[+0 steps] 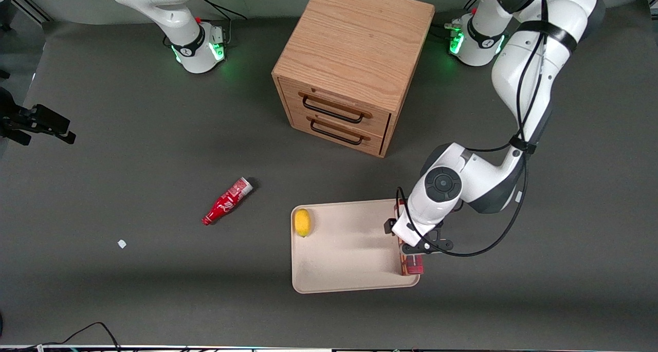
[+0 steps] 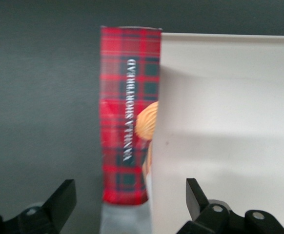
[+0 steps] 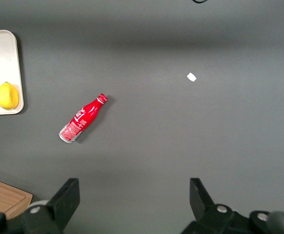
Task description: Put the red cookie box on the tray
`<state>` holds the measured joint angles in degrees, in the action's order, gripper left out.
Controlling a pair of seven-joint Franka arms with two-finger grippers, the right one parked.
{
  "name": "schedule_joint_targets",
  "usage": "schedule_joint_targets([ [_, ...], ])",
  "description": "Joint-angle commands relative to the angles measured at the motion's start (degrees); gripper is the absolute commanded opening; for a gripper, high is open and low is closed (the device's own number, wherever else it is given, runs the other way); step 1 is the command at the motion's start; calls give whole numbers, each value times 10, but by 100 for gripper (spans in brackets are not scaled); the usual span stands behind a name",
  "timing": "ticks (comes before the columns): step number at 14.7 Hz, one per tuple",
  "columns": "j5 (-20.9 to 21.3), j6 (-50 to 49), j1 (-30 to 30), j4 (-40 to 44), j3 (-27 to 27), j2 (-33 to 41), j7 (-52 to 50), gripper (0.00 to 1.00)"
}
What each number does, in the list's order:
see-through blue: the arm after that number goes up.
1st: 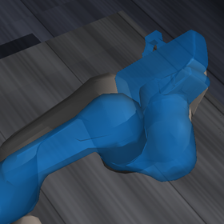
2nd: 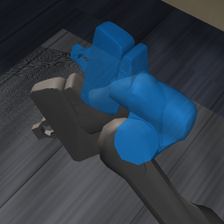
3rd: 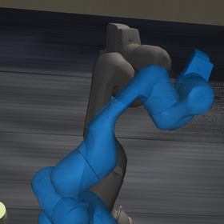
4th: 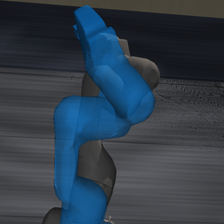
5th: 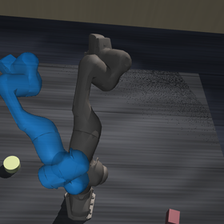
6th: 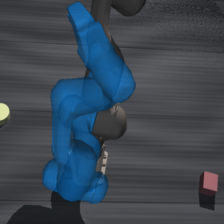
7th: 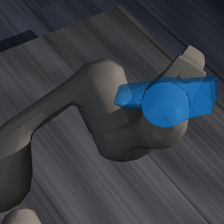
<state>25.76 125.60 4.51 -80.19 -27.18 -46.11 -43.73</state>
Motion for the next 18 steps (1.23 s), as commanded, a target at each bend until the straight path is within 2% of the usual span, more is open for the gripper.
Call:
schedule_joint_targets([
  [1,-39,-81,-6,-10,0,79,-6,100],
  [3,-83,-134,-7,-10,8,128,21,100],
  [6,-142,-235,-7,-9,54,208,101,100],
  [12,-254,-413,-6,-14,208,353,340,100],
  [15,-273,-468,-7,-43,279,415,454,100],
  [18,-264,-436,-6,-165,321,522,515,100],
])
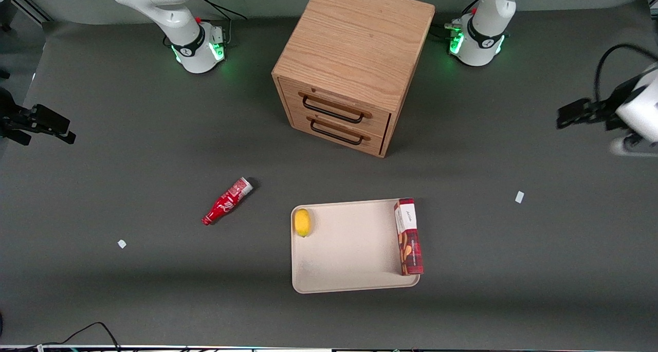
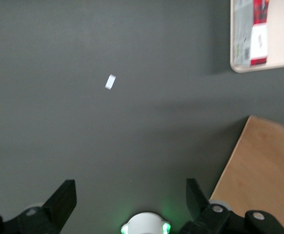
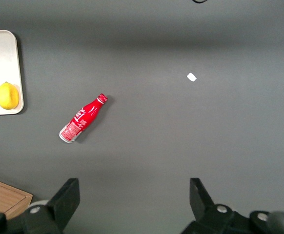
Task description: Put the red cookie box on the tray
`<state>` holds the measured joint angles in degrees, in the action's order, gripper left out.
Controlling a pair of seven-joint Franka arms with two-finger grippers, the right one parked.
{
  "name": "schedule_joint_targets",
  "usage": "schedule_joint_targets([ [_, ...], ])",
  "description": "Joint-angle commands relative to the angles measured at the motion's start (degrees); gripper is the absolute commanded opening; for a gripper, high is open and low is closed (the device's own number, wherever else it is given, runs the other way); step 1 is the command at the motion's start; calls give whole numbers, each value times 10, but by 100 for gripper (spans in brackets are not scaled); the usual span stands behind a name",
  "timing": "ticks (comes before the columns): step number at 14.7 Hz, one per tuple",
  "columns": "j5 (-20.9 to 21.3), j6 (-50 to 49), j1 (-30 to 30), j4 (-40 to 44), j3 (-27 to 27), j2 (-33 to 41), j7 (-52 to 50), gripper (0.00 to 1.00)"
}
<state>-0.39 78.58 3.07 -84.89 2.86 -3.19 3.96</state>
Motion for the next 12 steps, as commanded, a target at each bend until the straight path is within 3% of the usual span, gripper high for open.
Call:
schedule_joint_targets([
  [1,-2,46,8,-151,28,124,42,100],
  [5,-1,61,4,-191,29,163,40,100],
  [10,0,-1,-54,-80,-24,96,69,100],
  [12,0,-5,-55,-73,-26,91,66,100],
])
